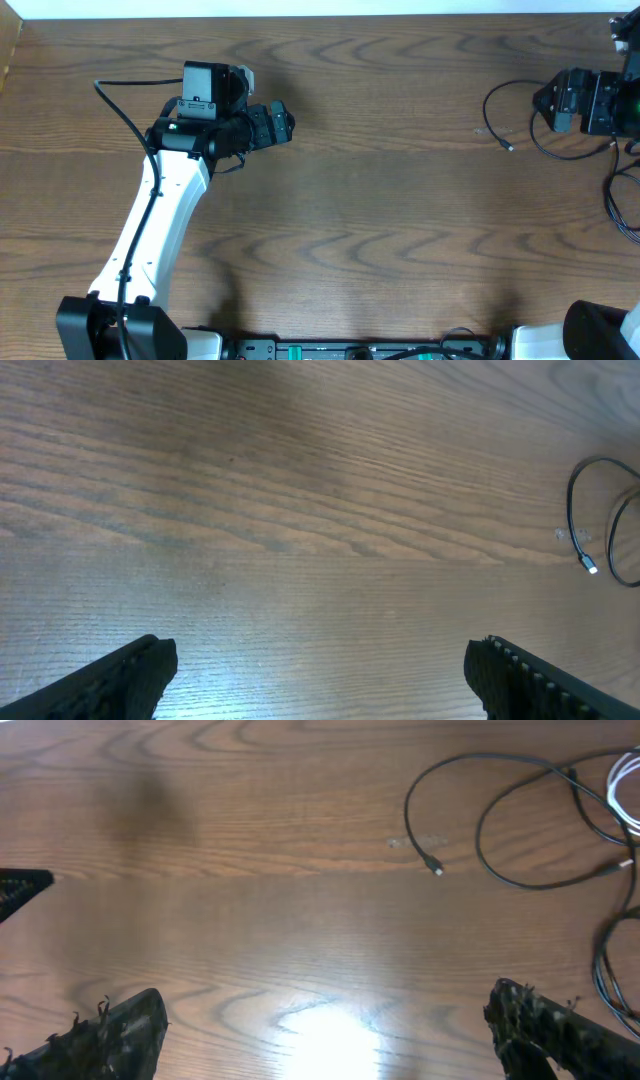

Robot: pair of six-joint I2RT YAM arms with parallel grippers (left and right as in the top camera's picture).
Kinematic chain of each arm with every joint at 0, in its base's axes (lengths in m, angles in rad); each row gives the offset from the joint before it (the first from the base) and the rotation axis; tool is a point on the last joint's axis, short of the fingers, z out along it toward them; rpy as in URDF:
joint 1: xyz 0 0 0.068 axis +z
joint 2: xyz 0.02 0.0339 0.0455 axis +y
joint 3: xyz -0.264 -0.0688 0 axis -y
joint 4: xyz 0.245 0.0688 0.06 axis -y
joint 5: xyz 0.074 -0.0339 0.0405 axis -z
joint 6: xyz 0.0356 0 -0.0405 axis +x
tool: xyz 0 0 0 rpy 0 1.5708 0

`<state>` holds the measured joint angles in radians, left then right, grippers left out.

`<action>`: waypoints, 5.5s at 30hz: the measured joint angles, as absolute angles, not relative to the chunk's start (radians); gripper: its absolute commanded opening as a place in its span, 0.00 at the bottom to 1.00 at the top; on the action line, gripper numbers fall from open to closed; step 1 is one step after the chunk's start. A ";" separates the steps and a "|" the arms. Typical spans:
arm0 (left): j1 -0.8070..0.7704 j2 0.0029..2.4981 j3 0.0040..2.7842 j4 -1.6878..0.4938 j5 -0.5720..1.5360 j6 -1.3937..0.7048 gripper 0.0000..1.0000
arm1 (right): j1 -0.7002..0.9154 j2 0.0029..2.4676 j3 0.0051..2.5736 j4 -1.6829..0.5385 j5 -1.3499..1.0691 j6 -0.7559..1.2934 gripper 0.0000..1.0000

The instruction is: Untangle cables

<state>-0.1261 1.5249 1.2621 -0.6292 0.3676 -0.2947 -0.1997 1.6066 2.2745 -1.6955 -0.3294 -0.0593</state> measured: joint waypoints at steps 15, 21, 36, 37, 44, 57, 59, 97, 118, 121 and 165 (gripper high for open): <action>-0.126 1.525 1.262 -0.628 0.367 -0.295 0.98 | -0.199 1.363 1.947 -1.357 -0.202 -0.072 0.99; -0.126 1.525 1.262 -0.629 0.366 -0.295 0.98 | -0.188 1.041 1.478 -0.969 -0.190 -0.130 0.99; -0.126 1.525 1.262 -0.629 0.364 -0.295 0.98 | -0.149 0.351 0.477 -0.240 -0.187 -0.171 0.99; -0.126 1.525 1.262 -0.629 0.364 -0.295 0.98 | -0.144 0.322 0.423 -0.198 -0.187 -0.172 0.99; -0.126 1.525 1.262 -0.629 0.364 -0.295 0.98 | -0.071 0.158 0.152 -0.040 -0.178 -0.174 0.99; -0.126 1.525 1.262 -0.629 0.364 -0.295 0.98 | -0.039 0.015 0.009 -0.061 -0.153 -0.174 0.99; -0.126 1.525 1.262 -0.629 0.364 -0.295 0.98 | -0.039 0.015 0.009 -0.061 -0.152 -0.174 0.99; -0.125 1.491 1.256 -0.607 0.220 -0.255 0.98 | -0.039 0.015 0.009 -0.062 -0.148 -0.174 0.99; 0.073 0.658 0.561 -0.135 0.117 -0.130 0.98 | -0.039 0.015 0.009 -0.062 -0.142 -0.174 0.99; 0.099 0.525 0.433 -0.062 0.117 -0.130 0.98 | -0.039 0.015 0.009 -0.062 -0.142 -0.174 0.99; 0.129 0.011 0.018 -0.023 0.098 0.057 0.98 | -0.039 0.015 0.009 -0.062 -0.141 -0.174 0.99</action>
